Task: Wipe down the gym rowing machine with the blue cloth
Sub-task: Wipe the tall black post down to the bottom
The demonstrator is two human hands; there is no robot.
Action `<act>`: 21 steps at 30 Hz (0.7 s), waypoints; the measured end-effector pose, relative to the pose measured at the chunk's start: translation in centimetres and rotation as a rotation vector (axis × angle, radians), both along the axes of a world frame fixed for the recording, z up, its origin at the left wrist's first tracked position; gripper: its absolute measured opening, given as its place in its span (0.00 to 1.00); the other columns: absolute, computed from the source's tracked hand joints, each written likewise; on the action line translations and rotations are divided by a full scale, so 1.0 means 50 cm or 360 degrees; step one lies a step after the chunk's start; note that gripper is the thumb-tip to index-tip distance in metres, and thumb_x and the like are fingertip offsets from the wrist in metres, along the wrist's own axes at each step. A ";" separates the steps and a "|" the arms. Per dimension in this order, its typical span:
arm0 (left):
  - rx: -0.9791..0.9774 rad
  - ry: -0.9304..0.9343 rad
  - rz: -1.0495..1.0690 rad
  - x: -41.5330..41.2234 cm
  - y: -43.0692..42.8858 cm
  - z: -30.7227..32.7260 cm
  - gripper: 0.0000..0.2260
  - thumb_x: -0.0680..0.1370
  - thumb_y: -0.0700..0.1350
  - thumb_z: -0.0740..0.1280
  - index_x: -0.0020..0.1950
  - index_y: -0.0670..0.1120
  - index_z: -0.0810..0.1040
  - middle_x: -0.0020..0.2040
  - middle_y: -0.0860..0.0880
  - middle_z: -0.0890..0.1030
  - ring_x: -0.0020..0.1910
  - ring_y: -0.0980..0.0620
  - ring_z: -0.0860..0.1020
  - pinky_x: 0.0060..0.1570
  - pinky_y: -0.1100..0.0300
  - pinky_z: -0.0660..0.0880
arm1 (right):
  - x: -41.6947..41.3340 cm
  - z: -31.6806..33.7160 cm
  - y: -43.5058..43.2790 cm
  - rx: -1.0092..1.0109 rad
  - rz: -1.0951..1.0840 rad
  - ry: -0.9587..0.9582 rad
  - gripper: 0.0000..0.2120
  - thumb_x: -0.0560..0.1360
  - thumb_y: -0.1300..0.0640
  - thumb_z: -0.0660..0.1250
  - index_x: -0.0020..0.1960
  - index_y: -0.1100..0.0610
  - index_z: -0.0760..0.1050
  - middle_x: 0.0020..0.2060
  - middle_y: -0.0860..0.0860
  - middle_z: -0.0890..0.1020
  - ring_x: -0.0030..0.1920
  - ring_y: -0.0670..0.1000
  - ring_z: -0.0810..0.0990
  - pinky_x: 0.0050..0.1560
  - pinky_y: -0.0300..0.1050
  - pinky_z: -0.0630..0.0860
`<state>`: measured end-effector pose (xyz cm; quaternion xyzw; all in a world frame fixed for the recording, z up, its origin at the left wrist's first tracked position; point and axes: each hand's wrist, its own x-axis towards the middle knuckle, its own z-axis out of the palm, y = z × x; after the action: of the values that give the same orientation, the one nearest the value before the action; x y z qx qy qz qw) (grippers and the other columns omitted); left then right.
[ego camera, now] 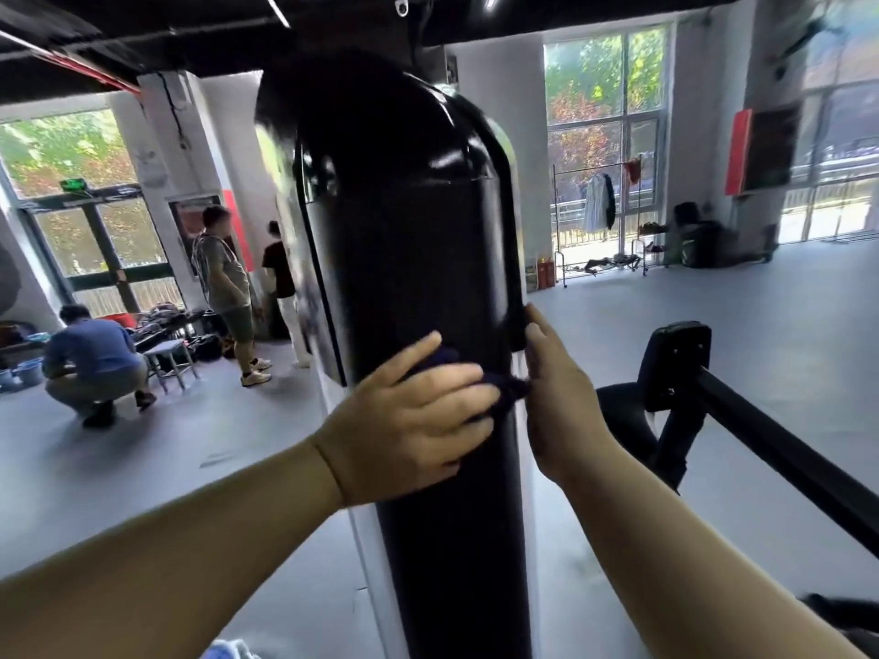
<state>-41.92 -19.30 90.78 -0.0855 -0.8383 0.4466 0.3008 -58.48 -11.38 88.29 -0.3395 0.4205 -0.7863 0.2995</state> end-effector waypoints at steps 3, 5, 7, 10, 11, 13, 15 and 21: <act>-0.0246 -0.0441 -0.0049 0.022 -0.014 -0.015 0.10 0.81 0.46 0.63 0.57 0.52 0.82 0.63 0.51 0.80 0.65 0.49 0.75 0.75 0.41 0.57 | 0.006 0.009 0.015 0.0033 -0.0023 0.0167 0.17 0.84 0.49 0.54 0.72 0.41 0.70 0.65 0.39 0.77 0.64 0.39 0.75 0.65 0.41 0.70; -0.0360 -0.0378 -0.0090 0.023 -0.025 0.042 0.10 0.80 0.45 0.64 0.58 0.52 0.81 0.64 0.50 0.79 0.66 0.48 0.75 0.75 0.40 0.55 | 0.007 0.015 0.023 0.0061 0.0003 0.0170 0.17 0.84 0.48 0.54 0.71 0.40 0.70 0.65 0.37 0.77 0.63 0.36 0.75 0.57 0.36 0.71; -0.0262 0.0048 -0.0070 0.021 -0.032 0.118 0.10 0.79 0.46 0.65 0.59 0.50 0.81 0.65 0.48 0.79 0.67 0.46 0.74 0.74 0.38 0.54 | 0.012 0.021 0.026 0.0096 0.0037 0.0196 0.17 0.84 0.47 0.54 0.72 0.39 0.69 0.65 0.38 0.76 0.64 0.37 0.74 0.53 0.35 0.72; 0.0142 0.0695 -0.0053 0.012 -0.031 0.155 0.10 0.77 0.44 0.67 0.57 0.48 0.83 0.64 0.45 0.79 0.67 0.43 0.73 0.71 0.35 0.56 | 0.031 0.026 0.024 0.0129 0.0007 0.0244 0.17 0.84 0.45 0.54 0.71 0.35 0.68 0.66 0.41 0.77 0.64 0.42 0.77 0.59 0.41 0.77; 0.0211 0.0764 -0.0078 0.007 -0.026 0.127 0.11 0.77 0.44 0.67 0.57 0.47 0.84 0.64 0.45 0.79 0.66 0.43 0.72 0.71 0.35 0.57 | 0.036 0.024 0.021 0.0127 -0.0030 0.0257 0.18 0.82 0.44 0.55 0.71 0.34 0.67 0.66 0.41 0.77 0.64 0.43 0.77 0.64 0.46 0.75; 0.0279 0.0720 -0.0083 -0.001 -0.016 0.020 0.11 0.77 0.44 0.66 0.56 0.47 0.84 0.63 0.46 0.80 0.65 0.44 0.72 0.72 0.37 0.58 | 0.051 0.021 0.019 0.0152 -0.0153 0.0339 0.22 0.78 0.41 0.57 0.72 0.33 0.65 0.69 0.40 0.74 0.68 0.43 0.73 0.71 0.52 0.69; 0.0326 0.0546 -0.0019 0.004 -0.009 -0.102 0.10 0.79 0.44 0.64 0.56 0.50 0.84 0.63 0.48 0.81 0.65 0.46 0.74 0.74 0.40 0.57 | 0.063 0.021 0.026 0.0200 -0.0261 0.0497 0.25 0.77 0.39 0.57 0.73 0.33 0.62 0.73 0.37 0.68 0.72 0.42 0.67 0.74 0.53 0.63; 0.0216 0.0611 0.0050 0.021 -0.008 -0.098 0.15 0.81 0.42 0.64 0.66 0.51 0.77 0.73 0.48 0.70 0.72 0.47 0.68 0.74 0.39 0.55 | 0.062 0.081 0.063 0.0085 -0.0450 0.1166 0.24 0.84 0.52 0.55 0.79 0.41 0.55 0.74 0.33 0.60 0.68 0.25 0.57 0.64 0.22 0.56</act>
<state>-40.89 -19.68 85.89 0.0349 -0.7950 0.4017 0.4532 -55.36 -8.20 92.33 -0.5284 0.5624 -0.6354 0.0272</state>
